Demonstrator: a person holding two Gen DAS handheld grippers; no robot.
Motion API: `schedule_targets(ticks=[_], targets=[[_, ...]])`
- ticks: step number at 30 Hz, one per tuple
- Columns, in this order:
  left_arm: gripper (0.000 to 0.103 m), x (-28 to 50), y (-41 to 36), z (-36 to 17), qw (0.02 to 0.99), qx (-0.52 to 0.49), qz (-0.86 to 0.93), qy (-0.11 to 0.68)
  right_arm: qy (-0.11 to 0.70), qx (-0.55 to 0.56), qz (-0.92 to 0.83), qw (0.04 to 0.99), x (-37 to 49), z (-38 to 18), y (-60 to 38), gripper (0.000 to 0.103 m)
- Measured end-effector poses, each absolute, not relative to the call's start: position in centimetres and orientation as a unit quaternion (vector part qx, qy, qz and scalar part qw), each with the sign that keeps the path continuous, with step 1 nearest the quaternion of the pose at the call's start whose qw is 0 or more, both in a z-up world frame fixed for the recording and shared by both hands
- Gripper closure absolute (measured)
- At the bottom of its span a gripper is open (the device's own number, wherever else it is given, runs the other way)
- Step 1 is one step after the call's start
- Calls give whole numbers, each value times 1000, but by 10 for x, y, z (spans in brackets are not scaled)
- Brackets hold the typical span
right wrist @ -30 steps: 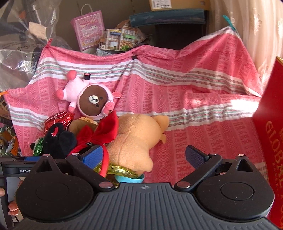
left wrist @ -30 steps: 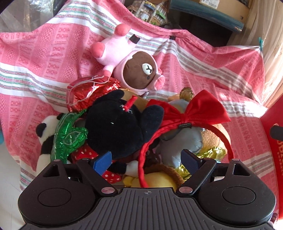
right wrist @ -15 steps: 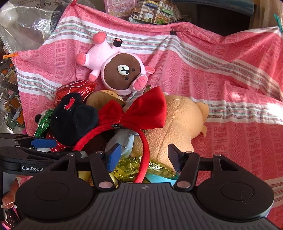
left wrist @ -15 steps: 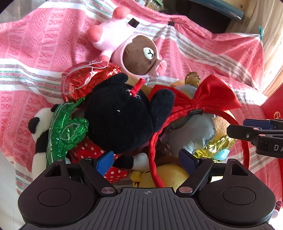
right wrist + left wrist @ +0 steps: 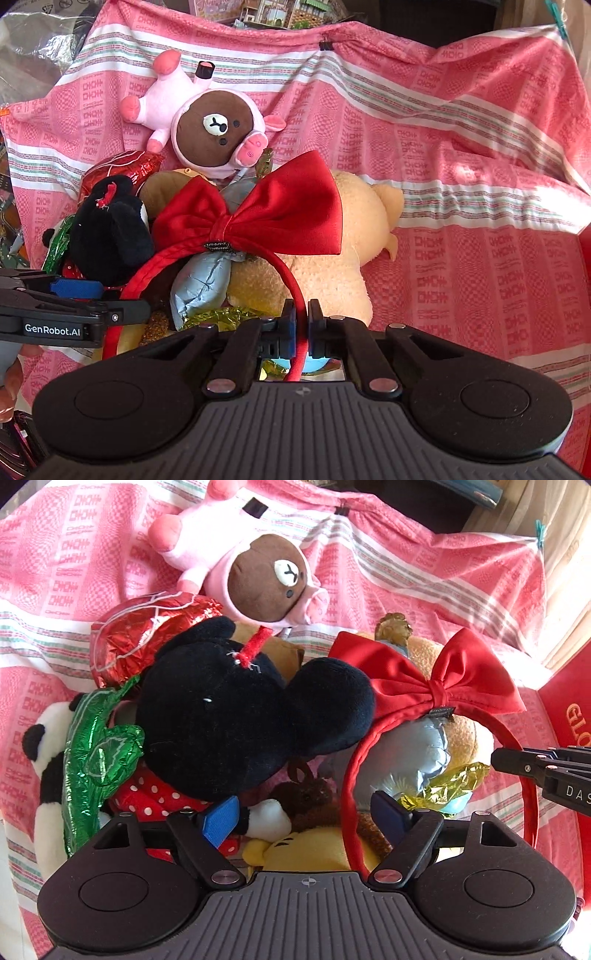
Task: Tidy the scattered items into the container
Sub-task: 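Close the right gripper on the red bow headband band and lift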
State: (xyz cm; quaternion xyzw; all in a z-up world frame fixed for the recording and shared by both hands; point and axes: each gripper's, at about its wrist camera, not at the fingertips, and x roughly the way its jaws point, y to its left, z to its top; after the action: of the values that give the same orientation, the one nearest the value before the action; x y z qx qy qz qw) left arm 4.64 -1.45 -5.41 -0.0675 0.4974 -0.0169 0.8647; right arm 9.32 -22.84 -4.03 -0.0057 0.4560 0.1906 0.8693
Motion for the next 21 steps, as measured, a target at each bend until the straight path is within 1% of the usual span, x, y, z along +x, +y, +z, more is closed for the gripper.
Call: schedule_targets(ticks=[1,7,9,10,11,12,13,14,15,18,20,21], targets=[[20,47,-18,-54,865,-64,-20,497,455,-8,191,870,91,-40,-229,96],[21,57,-40,-47,874,-36,-35,483,458,-10,192,868,89,-42,-231,96],[22,64,-44,-47,875,-32,-37,482,461,-8,190,867,90,-43,-233,94],[26,67,-46,-48,875,-29,-38,482,461,-7,189,867,90,-44,-233,93],[32,71,-48,-49,874,-26,-38,484,462,-6,188,866,91,-45,-234,93],[48,73,-49,-50,873,-25,-39,486,463,-2,188,866,91,-45,-235,93],[75,74,-50,-50,872,-25,-48,487,462,2,188,867,91,-45,-236,92],[87,74,-53,-49,872,-17,-47,488,462,4,188,867,91,-45,-236,90],[90,72,-56,-49,874,-4,-46,483,462,2,185,867,92,-45,-236,90],[92,69,-60,-50,877,12,-47,479,460,1,186,868,94,-44,-236,89],[92,69,-59,-51,876,9,-48,479,457,-1,186,870,97,-43,-235,82],[92,70,-58,-52,876,7,-48,480,455,-4,185,871,98,-43,-234,80]])
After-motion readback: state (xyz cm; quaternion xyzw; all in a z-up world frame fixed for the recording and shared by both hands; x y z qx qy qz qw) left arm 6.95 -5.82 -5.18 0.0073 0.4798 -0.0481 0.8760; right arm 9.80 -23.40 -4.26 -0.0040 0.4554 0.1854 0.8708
